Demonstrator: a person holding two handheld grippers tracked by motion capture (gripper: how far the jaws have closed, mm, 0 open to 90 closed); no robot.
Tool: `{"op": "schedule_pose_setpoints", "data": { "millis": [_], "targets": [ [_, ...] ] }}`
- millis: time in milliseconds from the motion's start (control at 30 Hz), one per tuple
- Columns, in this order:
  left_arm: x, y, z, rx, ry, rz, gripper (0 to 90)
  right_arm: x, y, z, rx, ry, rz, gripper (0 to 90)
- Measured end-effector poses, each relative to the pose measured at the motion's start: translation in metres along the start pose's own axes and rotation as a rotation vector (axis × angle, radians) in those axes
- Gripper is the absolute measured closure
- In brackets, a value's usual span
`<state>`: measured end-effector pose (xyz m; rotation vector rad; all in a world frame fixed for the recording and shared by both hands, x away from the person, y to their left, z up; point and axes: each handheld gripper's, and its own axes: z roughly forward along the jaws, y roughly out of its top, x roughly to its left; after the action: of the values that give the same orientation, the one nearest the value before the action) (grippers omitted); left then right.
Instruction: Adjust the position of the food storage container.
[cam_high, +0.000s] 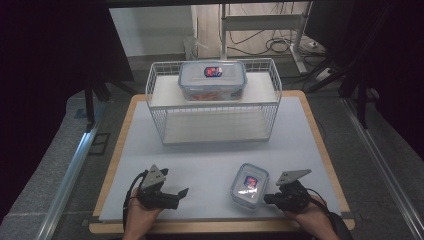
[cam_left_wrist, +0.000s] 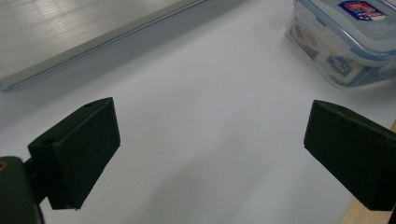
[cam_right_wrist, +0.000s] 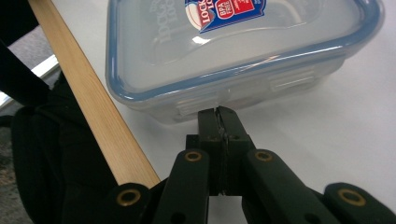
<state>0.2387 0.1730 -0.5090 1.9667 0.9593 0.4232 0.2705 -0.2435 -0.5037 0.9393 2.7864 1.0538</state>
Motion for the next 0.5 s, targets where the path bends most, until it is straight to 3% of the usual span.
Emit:
{"op": "schedule_pose_setpoints", "data": {
  "millis": [167, 500],
  "targets": [
    [0.000, 0.000, 0.000, 0.001, -0.001, -0.002, 3.7, 0.004, 0.008, 0.010, 0.009, 0.020, -0.023, 89.0],
    [0.001, 0.000, -0.001, 0.001, 0.001, -0.001, 3.8, 0.025, 0.030, 0.038, 0.035, 0.080, -0.116, 89.1]
  ]
}}
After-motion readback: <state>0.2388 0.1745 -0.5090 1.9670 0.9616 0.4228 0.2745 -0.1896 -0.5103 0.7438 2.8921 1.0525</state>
